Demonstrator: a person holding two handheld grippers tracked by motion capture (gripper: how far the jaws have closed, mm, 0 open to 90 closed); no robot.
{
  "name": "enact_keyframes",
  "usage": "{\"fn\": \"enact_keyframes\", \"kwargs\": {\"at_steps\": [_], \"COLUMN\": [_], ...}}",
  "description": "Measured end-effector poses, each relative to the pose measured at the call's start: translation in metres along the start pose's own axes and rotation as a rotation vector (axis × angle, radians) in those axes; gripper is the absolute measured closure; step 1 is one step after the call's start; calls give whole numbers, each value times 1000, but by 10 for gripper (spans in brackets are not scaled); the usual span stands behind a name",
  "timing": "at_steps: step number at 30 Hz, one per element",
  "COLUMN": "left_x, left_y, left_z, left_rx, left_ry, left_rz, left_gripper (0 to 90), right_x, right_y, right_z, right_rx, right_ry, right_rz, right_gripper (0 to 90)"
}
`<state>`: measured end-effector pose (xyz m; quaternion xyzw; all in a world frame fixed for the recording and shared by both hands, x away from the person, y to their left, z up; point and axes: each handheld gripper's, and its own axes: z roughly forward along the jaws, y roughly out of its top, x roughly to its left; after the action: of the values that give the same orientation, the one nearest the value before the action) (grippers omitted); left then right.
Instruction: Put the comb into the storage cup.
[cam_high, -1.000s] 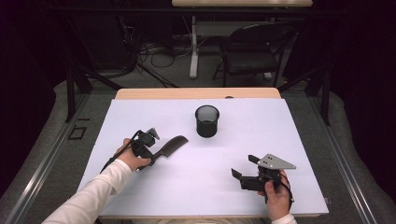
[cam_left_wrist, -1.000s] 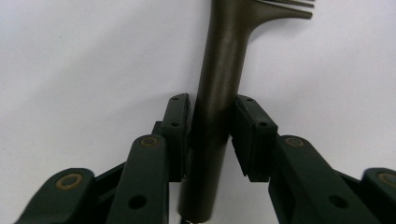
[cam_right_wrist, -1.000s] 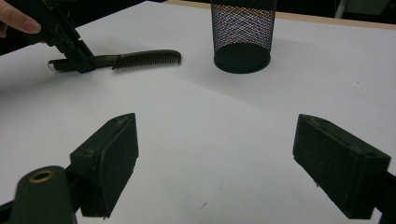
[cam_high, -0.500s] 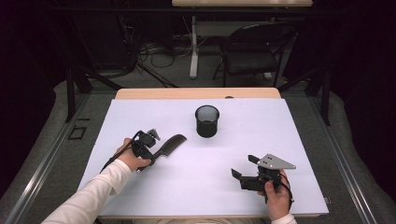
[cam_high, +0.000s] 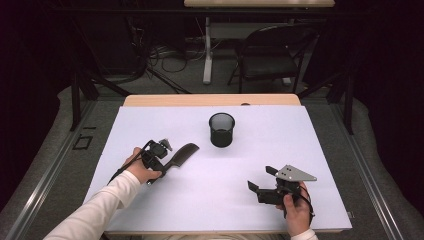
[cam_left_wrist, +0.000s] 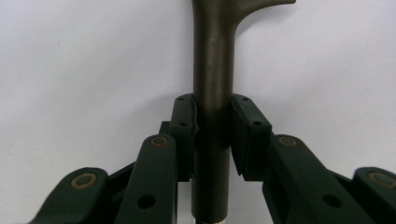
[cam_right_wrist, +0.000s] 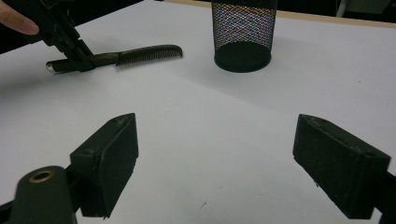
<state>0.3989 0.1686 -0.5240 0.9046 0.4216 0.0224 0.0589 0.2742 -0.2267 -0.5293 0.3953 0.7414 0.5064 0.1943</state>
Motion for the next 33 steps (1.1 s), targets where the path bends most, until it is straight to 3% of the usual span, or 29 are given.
{"fn": "enact_keyframes", "kwargs": {"at_steps": [17,23,33], "left_x": [-2,-2,1], "left_y": [0,0,-1], "left_z": [0,-3,-9], "left_rx": [-5,-10,-64], "left_ry": [10,-7,-5], "left_rz": [0,-16,-36], "left_gripper": [725,725,725], "right_x": [0,0,0], "right_y": [0,0,0], "right_z": [1,0,1], "right_rx": [-2,-1,1], "right_ry": [-1,-1,-1], "right_rz": [1,3,4], "right_gripper": [140,140,140]}}
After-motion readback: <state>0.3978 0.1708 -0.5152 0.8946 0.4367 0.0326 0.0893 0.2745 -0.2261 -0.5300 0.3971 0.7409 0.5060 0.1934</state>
